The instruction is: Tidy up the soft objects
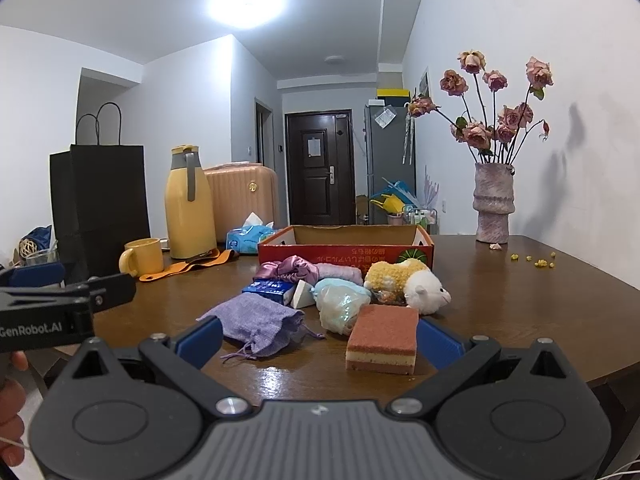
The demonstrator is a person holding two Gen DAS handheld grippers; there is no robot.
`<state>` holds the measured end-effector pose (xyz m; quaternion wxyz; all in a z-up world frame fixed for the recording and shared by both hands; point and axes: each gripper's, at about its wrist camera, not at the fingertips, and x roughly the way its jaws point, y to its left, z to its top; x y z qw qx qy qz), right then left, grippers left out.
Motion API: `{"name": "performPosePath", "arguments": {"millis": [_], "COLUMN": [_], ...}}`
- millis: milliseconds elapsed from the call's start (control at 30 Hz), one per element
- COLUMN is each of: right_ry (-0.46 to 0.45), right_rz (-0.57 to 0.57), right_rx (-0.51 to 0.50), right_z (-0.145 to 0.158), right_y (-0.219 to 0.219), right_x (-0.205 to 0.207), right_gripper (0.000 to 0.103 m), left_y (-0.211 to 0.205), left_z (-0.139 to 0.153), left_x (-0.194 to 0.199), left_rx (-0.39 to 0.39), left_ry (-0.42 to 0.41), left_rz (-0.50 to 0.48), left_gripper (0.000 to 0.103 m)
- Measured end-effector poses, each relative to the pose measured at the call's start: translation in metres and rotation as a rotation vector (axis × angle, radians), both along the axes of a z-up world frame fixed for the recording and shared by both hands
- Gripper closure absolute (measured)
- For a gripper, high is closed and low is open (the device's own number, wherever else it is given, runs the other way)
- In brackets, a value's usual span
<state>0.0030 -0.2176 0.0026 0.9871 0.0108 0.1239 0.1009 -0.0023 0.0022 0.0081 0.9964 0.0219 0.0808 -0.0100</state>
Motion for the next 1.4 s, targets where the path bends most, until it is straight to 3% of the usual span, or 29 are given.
{"name": "performPosePath", "arguments": {"millis": [833,967,1067,1233,1367,1400], "right_ry": [-0.019,-0.026,-0.017,-0.013,-0.026,0.007], "right_rz": [-0.009,-0.029,-0.016,-0.015,-0.018,-0.01], "right_rx": [-0.009,-0.006,0.038,0.012,0.015,0.01], "right_z": [-0.002,-0.008,-0.012,-0.014,-0.016,-0.017], "right_y": [-0.001,-0.003,-0.005,0.002,0.008,0.011], "right_x": [0.003,0.018,0.036,0.07,0.092,0.1], "right_gripper": [0.0,0.0,0.0,0.0,0.0,0.0], "left_y": [0.002,0.012,0.023,0.041,0.053,0.056], "left_z": [-0.001,-0.002,-0.005,-0.011,-0.011,-0.012], "left_x": [0.003,0.023,0.045,0.081,0.111,0.122], "left_rx": [0.004,0.033,0.019,0.006,0.003,0.009], "left_ry": [0.011,0.002,0.043,0.101,0.15,0.18], "left_rz": [-0.021,0.007,0.042,0.084,0.079,0.062], "left_gripper": [0.0,0.0,0.0,0.0,0.0,0.0]}}
